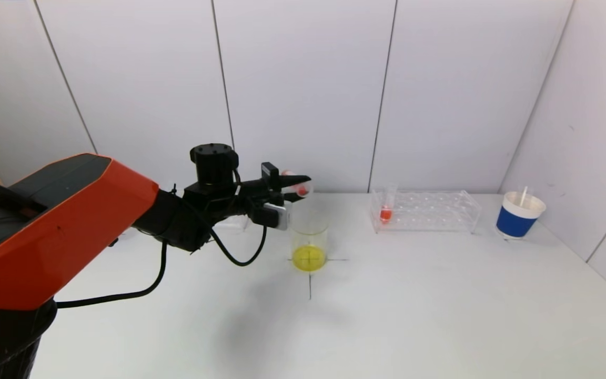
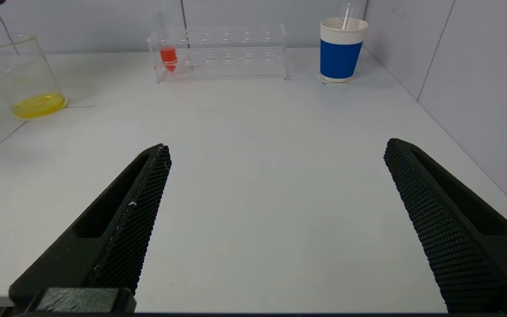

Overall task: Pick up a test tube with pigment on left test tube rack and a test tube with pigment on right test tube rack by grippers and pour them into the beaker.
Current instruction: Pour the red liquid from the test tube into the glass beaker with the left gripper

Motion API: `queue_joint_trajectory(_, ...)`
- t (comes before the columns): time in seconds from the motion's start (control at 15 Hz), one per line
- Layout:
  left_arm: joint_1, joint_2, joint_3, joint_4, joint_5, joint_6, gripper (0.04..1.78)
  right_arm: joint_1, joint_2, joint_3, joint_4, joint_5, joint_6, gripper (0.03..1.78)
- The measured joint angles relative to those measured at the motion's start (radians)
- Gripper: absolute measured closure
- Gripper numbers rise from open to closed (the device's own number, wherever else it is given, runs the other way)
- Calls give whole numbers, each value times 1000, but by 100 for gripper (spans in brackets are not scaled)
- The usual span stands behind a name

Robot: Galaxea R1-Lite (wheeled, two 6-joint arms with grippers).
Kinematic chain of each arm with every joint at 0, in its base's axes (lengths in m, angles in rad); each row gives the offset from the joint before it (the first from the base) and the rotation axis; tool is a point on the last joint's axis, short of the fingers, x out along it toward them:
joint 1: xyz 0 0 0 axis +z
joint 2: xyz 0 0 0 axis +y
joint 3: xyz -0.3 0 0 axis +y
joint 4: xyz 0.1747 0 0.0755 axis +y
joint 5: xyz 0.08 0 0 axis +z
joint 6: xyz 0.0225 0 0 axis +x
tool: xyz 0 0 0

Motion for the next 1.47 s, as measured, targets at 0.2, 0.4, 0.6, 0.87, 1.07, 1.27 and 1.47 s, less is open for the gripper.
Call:
queue_joint_trajectory(0.2, 1, 3, -4, 0, -2, 17, 138, 0, 0, 0, 0, 0, 0, 5)
queue_joint_trajectory(0.4, 1, 4, -6, 0, -7, 49, 138, 0, 0, 0, 0, 0, 0, 5)
queue_joint_trajectory(0.6, 1, 4, -6, 0, -17, 84, 138, 0, 0, 0, 0, 0, 0, 5)
queue_joint_trajectory(0.87, 11, 2, -6, 0, -34, 98, 138, 0, 0, 0, 0, 0, 0, 5)
queue_joint_trajectory(1.07, 18, 1, -4, 1, -35, 106, 138, 0, 0, 0, 0, 0, 0, 5)
queue_joint_trajectory(1.27, 19, -1, -5, 1, -36, 108, 138, 0, 0, 0, 0, 0, 0, 5)
queue_joint_trajectory(1.47, 18, -4, -6, 8, -35, 112, 138, 0, 0, 0, 0, 0, 0, 5)
